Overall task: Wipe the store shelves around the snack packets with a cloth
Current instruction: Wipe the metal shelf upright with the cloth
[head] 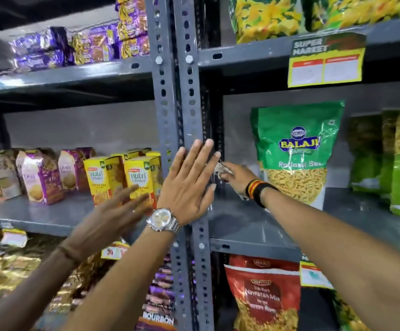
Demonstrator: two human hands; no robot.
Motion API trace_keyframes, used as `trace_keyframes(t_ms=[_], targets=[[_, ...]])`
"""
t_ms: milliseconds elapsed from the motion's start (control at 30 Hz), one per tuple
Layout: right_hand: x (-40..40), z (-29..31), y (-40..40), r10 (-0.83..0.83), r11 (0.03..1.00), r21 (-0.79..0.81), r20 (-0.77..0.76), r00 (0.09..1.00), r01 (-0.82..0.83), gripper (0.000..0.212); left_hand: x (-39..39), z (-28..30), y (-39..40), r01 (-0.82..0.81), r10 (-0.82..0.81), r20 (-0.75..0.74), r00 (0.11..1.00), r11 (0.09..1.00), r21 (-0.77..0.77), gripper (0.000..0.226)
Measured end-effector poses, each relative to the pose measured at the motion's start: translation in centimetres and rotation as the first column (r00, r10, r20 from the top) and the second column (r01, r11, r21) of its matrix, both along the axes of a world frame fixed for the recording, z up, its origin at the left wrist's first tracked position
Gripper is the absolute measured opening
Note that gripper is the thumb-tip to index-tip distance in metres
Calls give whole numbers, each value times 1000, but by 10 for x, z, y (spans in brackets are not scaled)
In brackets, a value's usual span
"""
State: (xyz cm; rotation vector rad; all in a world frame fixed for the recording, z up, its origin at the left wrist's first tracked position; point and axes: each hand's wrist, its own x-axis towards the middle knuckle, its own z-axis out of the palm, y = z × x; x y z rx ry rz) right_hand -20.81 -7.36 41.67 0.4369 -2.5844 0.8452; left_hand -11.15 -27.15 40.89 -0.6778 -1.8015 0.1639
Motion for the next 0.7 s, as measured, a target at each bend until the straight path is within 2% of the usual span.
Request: trace_keyframes(t_ms=[233,333,400,467,600,700], targets=[[-78,-18,8,-196,980,68,141,970,188,24,-10,-3,-2,17,-17,-32,999,1000,7,68],[-105,-36,7,-270,953,191,187,945,234,38,-11,-5,-2,20,-20,-44,999,1000,9,67],[-110,-45,5,-291,947,204,218,932,249,53,-12,-6,-2,22,-22,-51,998,1000,10,67],[-112,-47,6,-227,964,193,228,947,184,55,-12,-6,-2,24,-23,-59,998,1000,7,67],[-74,-34,2,-86,980,194,242,966,38,33,-10,-6,-1,11,-10,-50,999,1000,19,67],[-26,-32,-5,81,976,177,244,966,-126,23,-7,-5,-1,1,0,-37,999,1000,28,66]])
